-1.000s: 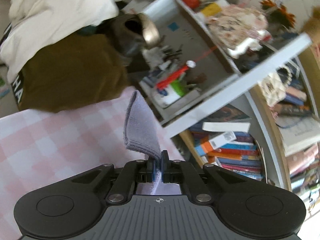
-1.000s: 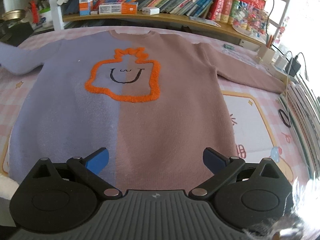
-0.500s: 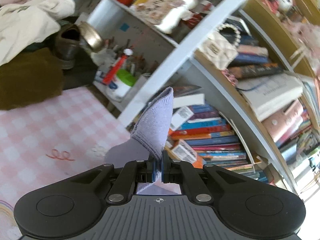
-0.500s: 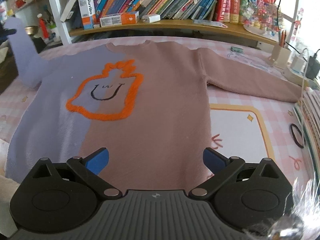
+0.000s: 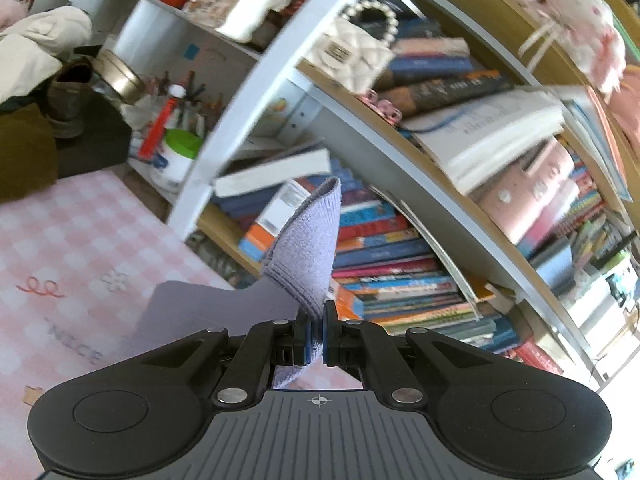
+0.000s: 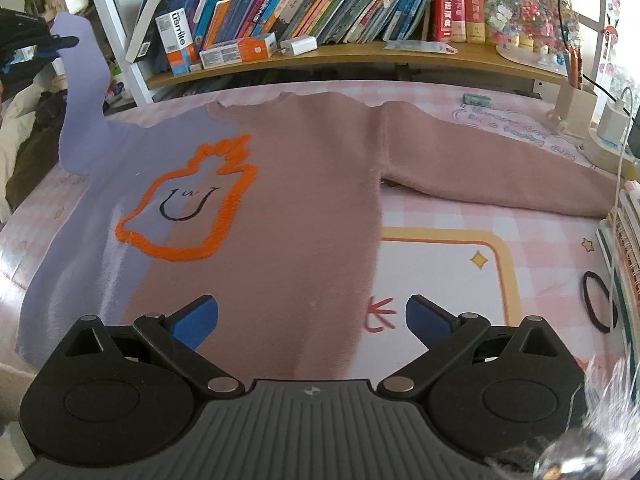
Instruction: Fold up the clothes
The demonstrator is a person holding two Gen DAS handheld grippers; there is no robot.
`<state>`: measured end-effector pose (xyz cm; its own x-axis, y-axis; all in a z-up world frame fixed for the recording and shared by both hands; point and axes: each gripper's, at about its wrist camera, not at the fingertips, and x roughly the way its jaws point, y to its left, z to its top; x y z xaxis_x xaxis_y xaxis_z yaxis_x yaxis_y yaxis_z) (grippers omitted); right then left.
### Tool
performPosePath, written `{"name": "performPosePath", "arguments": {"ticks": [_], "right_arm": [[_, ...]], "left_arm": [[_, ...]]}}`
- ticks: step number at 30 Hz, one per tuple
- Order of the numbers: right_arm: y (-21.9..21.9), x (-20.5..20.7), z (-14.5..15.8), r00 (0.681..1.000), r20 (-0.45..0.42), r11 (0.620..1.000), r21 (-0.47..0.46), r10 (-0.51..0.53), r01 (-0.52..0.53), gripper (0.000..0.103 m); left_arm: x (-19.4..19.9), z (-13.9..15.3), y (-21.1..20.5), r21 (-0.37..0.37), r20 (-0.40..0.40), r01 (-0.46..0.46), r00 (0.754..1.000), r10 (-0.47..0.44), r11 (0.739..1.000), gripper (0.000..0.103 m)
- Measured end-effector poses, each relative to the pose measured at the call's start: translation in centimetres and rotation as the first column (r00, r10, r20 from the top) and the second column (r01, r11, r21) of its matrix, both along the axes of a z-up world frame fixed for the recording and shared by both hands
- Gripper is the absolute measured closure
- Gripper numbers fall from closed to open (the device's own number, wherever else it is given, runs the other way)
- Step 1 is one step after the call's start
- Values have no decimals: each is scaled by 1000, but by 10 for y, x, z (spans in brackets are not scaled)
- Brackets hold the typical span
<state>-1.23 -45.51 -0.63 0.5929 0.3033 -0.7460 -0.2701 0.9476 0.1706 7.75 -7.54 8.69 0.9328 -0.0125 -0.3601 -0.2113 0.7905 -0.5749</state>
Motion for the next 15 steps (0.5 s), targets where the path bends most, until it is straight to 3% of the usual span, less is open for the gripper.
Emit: {"name": "performPosePath", "arguments": {"ticks": [10,15], "right_arm": [[-30,4,-3,999,-10,999,27,-45,45,2],[-38,3,-3,998,-18,998,23,-57,57,2]], "left_arm": [[29,-13,-70,60,-52,117,992,-114,991,100],[36,-24,-96,42,-78,172,983,-168,984,100]]}}
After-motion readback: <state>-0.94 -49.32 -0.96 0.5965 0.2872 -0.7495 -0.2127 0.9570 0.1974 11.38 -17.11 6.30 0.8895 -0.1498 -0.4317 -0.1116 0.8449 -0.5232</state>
